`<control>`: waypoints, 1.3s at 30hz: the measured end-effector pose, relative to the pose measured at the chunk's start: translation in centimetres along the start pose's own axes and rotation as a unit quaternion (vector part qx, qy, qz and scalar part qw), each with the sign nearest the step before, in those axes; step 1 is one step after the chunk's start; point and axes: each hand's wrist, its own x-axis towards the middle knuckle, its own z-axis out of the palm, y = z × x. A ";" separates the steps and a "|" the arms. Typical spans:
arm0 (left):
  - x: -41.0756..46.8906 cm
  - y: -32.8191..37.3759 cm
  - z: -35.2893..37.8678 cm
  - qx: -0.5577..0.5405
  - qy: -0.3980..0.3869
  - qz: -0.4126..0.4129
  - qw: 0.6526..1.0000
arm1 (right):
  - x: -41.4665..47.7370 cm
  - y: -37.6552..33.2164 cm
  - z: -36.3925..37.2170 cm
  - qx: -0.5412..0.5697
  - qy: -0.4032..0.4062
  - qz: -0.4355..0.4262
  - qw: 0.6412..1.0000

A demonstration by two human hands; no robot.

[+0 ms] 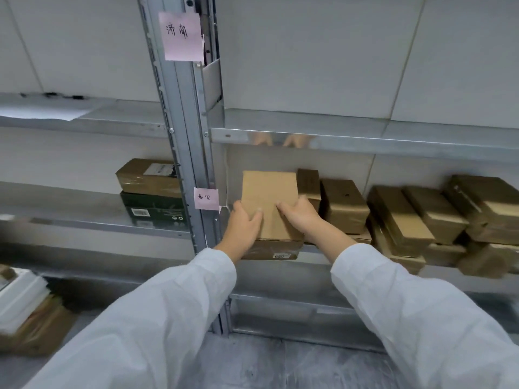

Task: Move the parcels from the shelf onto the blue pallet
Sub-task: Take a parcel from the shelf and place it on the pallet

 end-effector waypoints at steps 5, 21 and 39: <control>-3.7 -0.3 -0.1 -0.010 -0.003 -0.010 1.000 | -3.2 2.1 -1.5 0.079 0.012 0.048 0.996; -7.5 0.4 0.8 -0.105 -0.011 0.001 0.994 | -6.6 6.8 -5.3 0.177 -0.103 0.137 0.969; -8.6 1.6 1.4 -0.057 -0.097 -0.105 0.988 | -8.5 5.6 -5.0 0.185 -0.099 0.075 0.975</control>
